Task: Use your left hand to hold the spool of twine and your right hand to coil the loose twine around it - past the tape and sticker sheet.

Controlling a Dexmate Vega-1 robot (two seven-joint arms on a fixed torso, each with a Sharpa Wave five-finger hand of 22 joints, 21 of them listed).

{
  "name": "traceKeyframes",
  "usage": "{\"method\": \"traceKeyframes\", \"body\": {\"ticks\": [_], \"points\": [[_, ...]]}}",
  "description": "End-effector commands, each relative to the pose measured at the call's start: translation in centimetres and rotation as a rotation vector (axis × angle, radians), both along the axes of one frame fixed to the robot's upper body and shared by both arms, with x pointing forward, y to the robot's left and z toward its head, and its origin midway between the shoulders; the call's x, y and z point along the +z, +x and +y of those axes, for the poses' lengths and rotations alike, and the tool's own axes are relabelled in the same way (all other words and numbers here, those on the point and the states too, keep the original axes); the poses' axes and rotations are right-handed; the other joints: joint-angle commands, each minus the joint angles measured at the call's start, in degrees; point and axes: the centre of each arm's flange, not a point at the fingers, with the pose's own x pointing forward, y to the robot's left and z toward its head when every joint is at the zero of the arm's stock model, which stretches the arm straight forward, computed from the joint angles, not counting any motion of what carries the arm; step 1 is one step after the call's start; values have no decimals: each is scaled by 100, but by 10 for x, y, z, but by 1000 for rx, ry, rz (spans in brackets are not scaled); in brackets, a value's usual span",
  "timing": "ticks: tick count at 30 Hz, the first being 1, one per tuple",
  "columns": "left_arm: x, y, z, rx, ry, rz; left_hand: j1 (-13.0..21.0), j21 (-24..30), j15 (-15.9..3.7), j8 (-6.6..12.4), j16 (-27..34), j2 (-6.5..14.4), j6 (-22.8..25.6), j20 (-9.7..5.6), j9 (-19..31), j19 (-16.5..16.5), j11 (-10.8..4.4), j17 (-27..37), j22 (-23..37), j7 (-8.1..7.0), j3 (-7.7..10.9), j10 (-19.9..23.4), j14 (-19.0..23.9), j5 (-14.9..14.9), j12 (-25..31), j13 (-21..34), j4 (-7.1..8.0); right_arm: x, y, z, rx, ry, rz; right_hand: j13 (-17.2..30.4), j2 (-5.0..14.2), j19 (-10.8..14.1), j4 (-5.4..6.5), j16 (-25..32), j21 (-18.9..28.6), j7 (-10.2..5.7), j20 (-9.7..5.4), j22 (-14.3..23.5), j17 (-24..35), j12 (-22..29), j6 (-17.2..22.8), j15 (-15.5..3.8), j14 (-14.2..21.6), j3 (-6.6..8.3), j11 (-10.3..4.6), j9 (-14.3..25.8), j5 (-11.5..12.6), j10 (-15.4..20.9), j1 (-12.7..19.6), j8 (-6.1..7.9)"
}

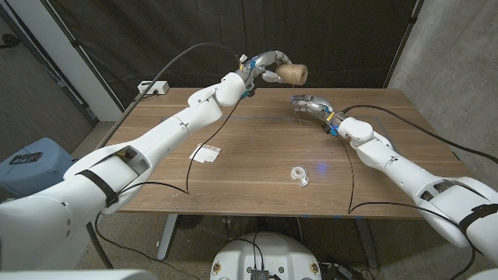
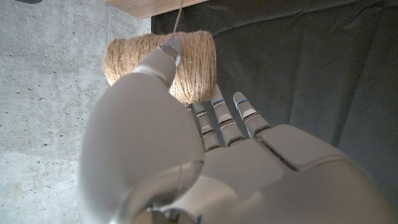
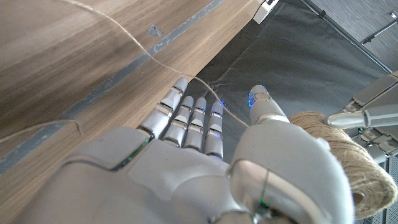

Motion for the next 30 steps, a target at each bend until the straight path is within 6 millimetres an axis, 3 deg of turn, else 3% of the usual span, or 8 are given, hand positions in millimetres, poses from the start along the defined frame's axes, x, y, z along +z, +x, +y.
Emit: {"method": "traceKeyframes", "body": {"ticks": [1, 5, 6, 9, 19, 30], "points": [[1, 2, -4, 6, -12, 4, -139, 35, 23, 792, 23, 212, 75, 21, 468, -1, 153, 22, 25, 106, 98, 199, 67, 47, 32, 1237, 73, -3, 1, 6, 10, 2, -2, 35, -24, 134, -23, 53, 46, -42, -288, 32, 33, 64, 160, -439, 130, -54, -79, 24, 9, 128, 80, 50], [1, 2, -5, 9, -17, 4, -139, 36, 24, 793, 26, 218, 70, 29, 468, -4, 155, 27, 26, 108, 98, 202, 63, 51, 29, 1237, 75, -5, 2, 8, 10, 2, 2, 50, -26, 223, -34, 95, 72, -70, -294, 33, 36, 109, 271, -490, 244, -82, -131, 27, 18, 258, 127, 84], [1, 2, -5, 9, -19, 6, -136, 37, 24, 797, 29, 220, 81, 30, 467, -3, 153, 29, 26, 116, 98, 203, 67, 53, 29, 1237, 74, -6, 2, 8, 10, -1, 1, 58, -27, 264, -33, 107, 84, -78, -287, 34, 38, 135, 342, -501, 278, -97, -82, 29, 20, 325, 139, 107], [1, 2, -3, 12, -28, 6, -134, 40, 26, 798, 28, 217, 80, 30, 465, 1, 152, 28, 27, 107, 99, 205, 70, 58, 31, 1243, 71, -7, 2, 10, 6, 3, 2, 79, -24, 379, -38, 152, 114, -117, -301, 36, 46, 179, 532, -552, 398, -135, -181, 34, 27, 453, 190, 165], [4, 3, 2, 15, -50, 13, -134, 43, 34, 804, 22, 216, 83, 32, 461, -5, 150, 25, 29, 109, 102, 207, 71, 74, 24, 1247, 71, -9, 4, 18, 14, -4, 10, 111, -15, 622, -65, 254, 173, -184, -363, 40, 61, 257, 780, -655, 668, -189, -199, 41, 42, 693, 350, 221], [5, 3, 4, 23, -66, 12, -136, 45, 44, 808, 31, 221, 85, 38, 459, -17, 182, 34, 31, 127, 98, 218, 76, 88, 17, 1245, 74, -14, 2, 28, 12, -15, 21, 128, 37, 1052, -78, 486, 273, -256, -508, 50, 130, 401, 1318, -851, 1169, -282, -316, 49, 34, 1210, 692, 346]]}}
